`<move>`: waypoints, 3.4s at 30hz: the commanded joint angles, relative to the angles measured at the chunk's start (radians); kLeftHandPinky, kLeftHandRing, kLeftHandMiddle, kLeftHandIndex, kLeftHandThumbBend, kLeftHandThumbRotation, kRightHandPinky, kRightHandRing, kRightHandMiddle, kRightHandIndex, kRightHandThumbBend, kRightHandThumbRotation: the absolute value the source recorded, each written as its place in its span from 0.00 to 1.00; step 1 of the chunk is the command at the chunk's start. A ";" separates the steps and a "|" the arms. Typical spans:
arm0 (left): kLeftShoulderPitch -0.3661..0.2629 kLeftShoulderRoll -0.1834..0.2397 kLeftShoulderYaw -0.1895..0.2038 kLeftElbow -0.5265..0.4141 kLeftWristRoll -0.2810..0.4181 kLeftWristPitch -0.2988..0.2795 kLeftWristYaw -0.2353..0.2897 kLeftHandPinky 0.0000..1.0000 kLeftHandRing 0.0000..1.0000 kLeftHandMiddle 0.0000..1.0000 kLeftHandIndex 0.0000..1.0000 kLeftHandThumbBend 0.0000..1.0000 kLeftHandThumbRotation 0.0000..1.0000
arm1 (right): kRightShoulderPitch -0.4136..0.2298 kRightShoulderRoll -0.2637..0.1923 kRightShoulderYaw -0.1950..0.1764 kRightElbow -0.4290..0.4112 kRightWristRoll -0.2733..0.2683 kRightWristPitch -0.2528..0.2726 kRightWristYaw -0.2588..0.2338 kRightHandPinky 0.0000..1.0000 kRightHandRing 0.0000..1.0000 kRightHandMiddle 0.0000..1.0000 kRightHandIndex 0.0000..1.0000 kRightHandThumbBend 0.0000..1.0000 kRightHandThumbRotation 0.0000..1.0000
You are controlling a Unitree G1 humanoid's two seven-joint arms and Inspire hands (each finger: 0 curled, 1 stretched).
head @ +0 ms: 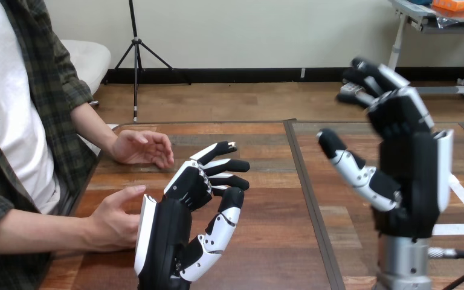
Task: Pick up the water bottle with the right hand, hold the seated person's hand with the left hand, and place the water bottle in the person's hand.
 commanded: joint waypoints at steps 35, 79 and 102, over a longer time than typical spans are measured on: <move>-0.031 -0.035 -0.005 0.019 -0.012 -0.011 -0.010 0.45 0.57 0.66 0.75 0.30 0.43 | -0.190 -0.169 -0.178 0.122 -0.486 0.030 -0.518 0.85 0.86 0.84 0.76 0.75 0.37; -0.031 -0.041 -0.004 0.028 -0.014 -0.016 -0.011 0.45 0.57 0.66 0.75 0.29 0.43 | -0.246 -0.383 -0.046 0.169 -0.585 0.382 -0.694 0.87 0.87 0.82 0.74 0.76 0.18; -0.018 -0.039 -0.002 0.019 -0.001 -0.016 -0.001 0.45 0.57 0.66 0.76 0.28 0.44 | -0.291 -0.436 0.014 0.215 -0.557 0.499 -0.583 0.90 0.86 0.80 0.72 0.80 0.00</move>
